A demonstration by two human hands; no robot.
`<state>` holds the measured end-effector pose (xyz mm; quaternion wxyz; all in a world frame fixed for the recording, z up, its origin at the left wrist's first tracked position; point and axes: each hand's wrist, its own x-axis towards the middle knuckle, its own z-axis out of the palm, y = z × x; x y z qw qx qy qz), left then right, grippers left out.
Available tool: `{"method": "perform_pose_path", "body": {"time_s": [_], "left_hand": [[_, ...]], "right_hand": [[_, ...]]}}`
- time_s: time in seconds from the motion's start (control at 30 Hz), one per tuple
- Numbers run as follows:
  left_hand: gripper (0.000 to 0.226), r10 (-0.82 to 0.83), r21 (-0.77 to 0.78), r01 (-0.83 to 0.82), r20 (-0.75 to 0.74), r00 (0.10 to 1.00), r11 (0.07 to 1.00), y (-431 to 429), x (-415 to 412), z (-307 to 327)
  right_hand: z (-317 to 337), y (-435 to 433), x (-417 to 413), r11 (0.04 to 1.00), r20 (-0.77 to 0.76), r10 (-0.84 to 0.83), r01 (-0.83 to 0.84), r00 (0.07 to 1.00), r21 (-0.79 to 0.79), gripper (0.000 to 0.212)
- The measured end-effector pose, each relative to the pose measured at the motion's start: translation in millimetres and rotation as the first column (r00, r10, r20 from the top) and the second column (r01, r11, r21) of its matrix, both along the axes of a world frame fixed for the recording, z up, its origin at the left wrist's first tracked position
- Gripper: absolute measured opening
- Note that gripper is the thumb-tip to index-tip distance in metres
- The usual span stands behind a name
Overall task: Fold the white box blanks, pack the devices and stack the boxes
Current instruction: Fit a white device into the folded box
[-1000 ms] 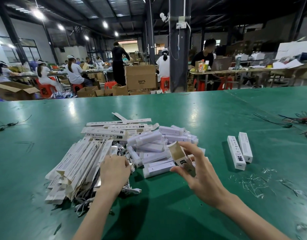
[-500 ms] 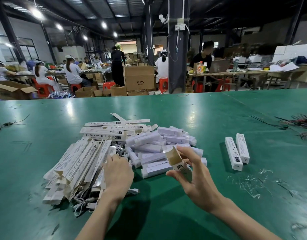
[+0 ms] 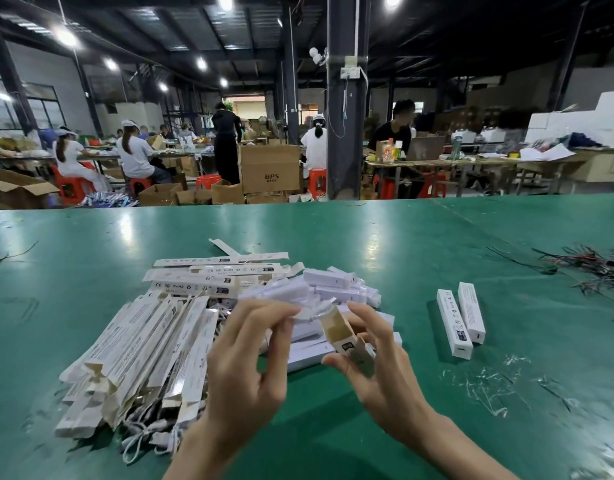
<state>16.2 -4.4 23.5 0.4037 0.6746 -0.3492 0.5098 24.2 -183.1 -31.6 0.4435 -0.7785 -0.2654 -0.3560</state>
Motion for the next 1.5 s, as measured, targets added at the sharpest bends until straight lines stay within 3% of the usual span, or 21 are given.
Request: {"method": "perform_pose_path", "body": {"time_s": [0.17,0.43,0.5,0.67,0.77,0.9,1.13,1.27,1.37,1.5], "left_hand": [[0.015,0.039,0.193,-0.031,-0.035,0.999,0.981,0,6,-8],[0.026,0.046,0.303,-0.023,-0.069,0.997,0.953,-1,11,-12],[0.024,0.020,0.263,0.019,-0.144,0.989,0.965,-4,9,-13],[0.015,-0.104,-0.044,0.094,-0.374,0.921,0.995,-10,5,-15],[0.014,-0.130,-0.047,0.122,-0.414,0.901,0.991,-14,4,-17],[0.015,0.004,0.073,0.026,-0.383,0.924,0.997,-14,7,-21],[0.030,0.052,0.068,-0.027,-0.396,0.917,0.997,-15,9,-29],[0.025,0.090,0.224,-0.047,-0.185,0.979,0.973,-16,9,-29],[0.025,0.055,0.286,-0.020,-0.113,0.992,0.958,-15,11,-29],[0.038,-0.067,0.142,0.108,-0.269,0.961,0.984,-15,9,-29]], "right_hand": [[3,-2,2,1.000,-0.027,-0.021,0.021,0.999,0.006,0.068],[-4,-2,3,0.994,-0.055,0.006,-0.012,0.998,-0.105,0.074],[-3,-1,3,0.992,-0.045,0.012,-0.018,0.999,-0.128,0.072],[-5,-5,5,0.990,-0.048,0.010,-0.017,0.999,-0.143,0.071],[-4,-4,4,0.988,-0.037,0.002,-0.008,0.999,-0.152,0.071],[-3,-3,3,0.992,-0.063,0.034,-0.041,0.997,-0.123,0.071],[-6,-3,3,0.989,-0.062,0.027,-0.035,0.998,-0.145,0.072],[-4,-2,1,0.995,-0.092,0.078,-0.084,0.993,-0.061,0.064],[-2,-3,1,0.996,-0.064,0.074,-0.076,0.995,-0.038,0.060],[0,-3,-1,0.997,-0.083,0.061,-0.065,0.995,-0.044,0.058]]}}
